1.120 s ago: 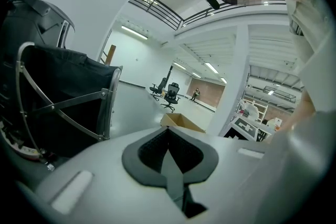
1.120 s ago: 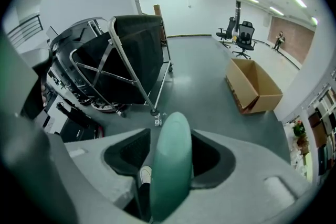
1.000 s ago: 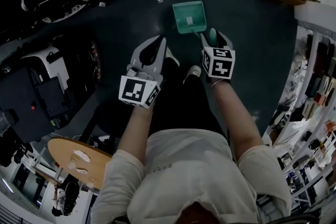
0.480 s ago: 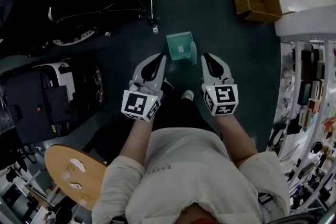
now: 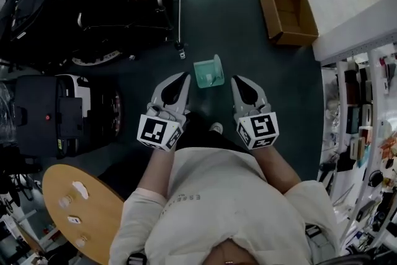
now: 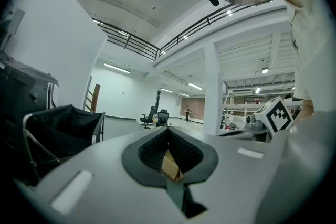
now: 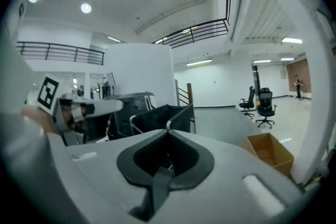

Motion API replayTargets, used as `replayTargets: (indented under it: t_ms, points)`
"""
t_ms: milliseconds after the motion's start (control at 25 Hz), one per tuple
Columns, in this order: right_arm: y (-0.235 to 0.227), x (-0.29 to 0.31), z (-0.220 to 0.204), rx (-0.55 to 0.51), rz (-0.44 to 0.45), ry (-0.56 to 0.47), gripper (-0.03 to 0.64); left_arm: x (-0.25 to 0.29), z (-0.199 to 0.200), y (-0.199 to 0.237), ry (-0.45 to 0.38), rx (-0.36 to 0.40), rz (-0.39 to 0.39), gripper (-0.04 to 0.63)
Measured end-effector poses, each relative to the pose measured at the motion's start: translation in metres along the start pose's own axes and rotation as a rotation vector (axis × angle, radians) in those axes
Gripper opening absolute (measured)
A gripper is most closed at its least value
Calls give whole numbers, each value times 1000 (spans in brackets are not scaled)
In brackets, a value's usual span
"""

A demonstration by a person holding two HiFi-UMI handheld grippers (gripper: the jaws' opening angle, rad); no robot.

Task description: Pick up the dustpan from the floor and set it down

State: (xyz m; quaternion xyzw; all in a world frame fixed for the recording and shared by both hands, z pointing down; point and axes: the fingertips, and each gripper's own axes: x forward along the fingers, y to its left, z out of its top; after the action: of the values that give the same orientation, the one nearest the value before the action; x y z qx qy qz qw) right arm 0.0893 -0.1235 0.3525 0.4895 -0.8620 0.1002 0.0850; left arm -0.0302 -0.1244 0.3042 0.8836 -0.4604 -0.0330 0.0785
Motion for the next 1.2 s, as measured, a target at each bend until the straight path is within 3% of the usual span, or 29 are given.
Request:
replayTargets:
  t_ms: [160,440,840,1200]
  points:
    - [16,-32,8,-45,69,-45,-8,-20,-10,-18,-5,-14,8,17]
    - [26,-86,-21,-79,41,3,-8,-61,-29,-58,26,-11,-4,17]
    - [103,-191,-46,-106,71,-4,-8,-198,-37,-139,-2,-18,35,17]
    - [161,-301,-66,-99,42,-13,-8,-299,-34,-213,-32,3,52,17]
